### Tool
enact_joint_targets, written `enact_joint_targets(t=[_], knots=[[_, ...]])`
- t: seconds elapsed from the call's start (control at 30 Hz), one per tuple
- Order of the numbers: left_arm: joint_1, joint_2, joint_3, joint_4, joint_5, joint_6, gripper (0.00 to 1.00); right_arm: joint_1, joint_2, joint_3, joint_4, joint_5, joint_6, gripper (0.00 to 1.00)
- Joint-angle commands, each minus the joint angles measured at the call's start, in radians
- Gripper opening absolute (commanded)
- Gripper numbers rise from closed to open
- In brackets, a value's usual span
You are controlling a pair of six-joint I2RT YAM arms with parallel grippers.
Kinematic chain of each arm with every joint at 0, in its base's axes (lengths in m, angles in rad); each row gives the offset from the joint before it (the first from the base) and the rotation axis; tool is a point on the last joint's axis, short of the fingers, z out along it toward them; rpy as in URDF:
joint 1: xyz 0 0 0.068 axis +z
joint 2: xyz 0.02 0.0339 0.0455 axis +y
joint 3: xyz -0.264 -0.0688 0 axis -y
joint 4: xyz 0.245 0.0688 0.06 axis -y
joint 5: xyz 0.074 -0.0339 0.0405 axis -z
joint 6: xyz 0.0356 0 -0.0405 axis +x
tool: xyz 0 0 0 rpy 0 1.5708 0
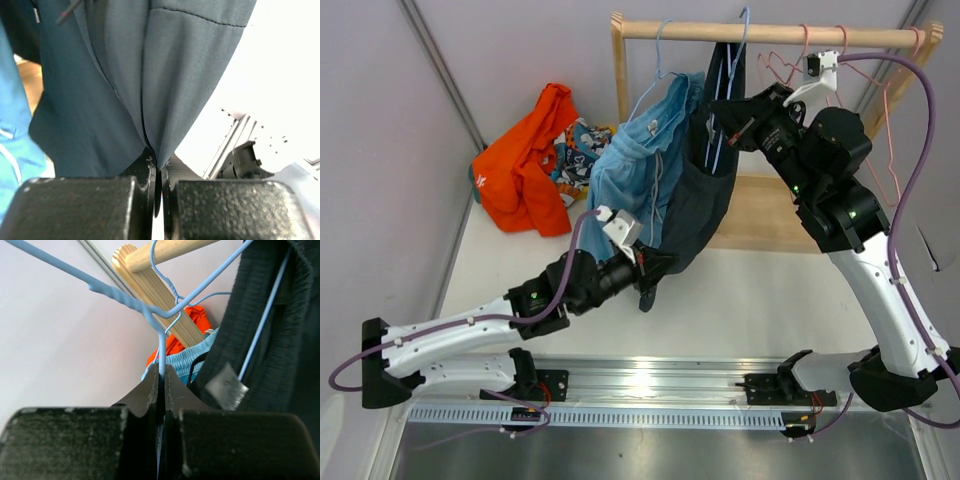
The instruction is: Remove the shorts from the hanger
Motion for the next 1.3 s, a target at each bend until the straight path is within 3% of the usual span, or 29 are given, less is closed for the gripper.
enact_joint_targets(t=[0.0, 0.33, 0.57, 0.73, 0.87, 1.27], knots=[[-0.060, -0.071, -0.064, -0.068, -0.095, -0.040, 0.00, -0.022, -0.037, 0.021, 0.178, 0.023, -0.020, 0.00], [-0.074, -0.014, -0.066, -0.084, -0.111, -0.002, 0.00, -0.022, -0.074, 0.001, 0.149, -0.013, 0.051, 0.00], [-0.282, 0.009, -0.138, -0.056, -0.252, -0.039, 0.00, -0.045, -0.031, 0.115, 0.040, 0.011, 0.011, 0.00], [-0.315, -0.020, -0.149, -0.060, -0.290, -0.059, 0.00, -0.046, -0.045, 0.067, 0.066, 0.014, 0.035, 0.00], [-0.417, -0.025, -0.128, -0.068, -0.358, -0.039, 0.00, -0.063, -0.027, 0.060, 0.066, 0.024, 0.029, 0.00], [-0.479, -0.005, -0.134, -0.114, -0.477, -0.066, 0.00, -0.108, -0.004, 0.073, 0.037, -0.025, 0.055, 0.00]])
